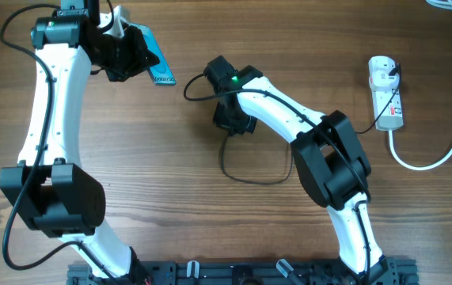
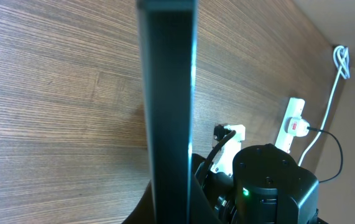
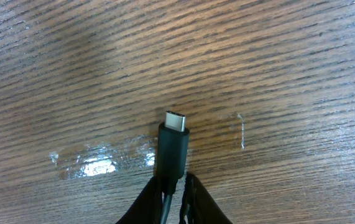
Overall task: Plug charger to phone and switch on socket
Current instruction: 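Carry the plug up toward the phone's bottom edge with the right gripper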
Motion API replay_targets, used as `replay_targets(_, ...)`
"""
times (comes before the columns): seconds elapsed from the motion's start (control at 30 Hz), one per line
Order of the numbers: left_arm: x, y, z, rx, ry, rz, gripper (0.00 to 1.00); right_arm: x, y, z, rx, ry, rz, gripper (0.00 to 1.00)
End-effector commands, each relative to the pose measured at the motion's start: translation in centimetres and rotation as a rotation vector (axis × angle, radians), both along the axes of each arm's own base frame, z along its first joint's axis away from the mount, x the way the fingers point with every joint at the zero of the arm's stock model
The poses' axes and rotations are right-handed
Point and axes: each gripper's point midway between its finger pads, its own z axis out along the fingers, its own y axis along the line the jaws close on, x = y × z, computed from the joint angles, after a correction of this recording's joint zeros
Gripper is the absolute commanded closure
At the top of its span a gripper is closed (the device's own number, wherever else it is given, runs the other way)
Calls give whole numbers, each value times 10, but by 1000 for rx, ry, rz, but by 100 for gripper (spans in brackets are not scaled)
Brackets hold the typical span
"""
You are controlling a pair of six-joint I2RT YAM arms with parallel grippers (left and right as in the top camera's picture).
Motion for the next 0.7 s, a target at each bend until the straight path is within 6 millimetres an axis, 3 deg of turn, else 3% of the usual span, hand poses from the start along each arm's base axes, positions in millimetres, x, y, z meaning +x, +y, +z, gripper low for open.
replay_targets(0.0,1,1,5,-3,-13,5,96,-15,-4,-28,-21,71,3,86)
replay_targets(0.37,1,1,5,-3,-13,5,96,-16,-5,-28,-22,73,6,96)
replay_targets(0.53,1,0,5,-2,-15,2,96,-15,-4,-26,-21,67,31,96)
replay_targets(0.6,2,0,5,-2,-19,-1,96,-12,-2,-19,-9,44,89,96)
replay_targets(0.67,3,-12,15,-51,-92,-108,96,-7,1,3,15,-1,158,96)
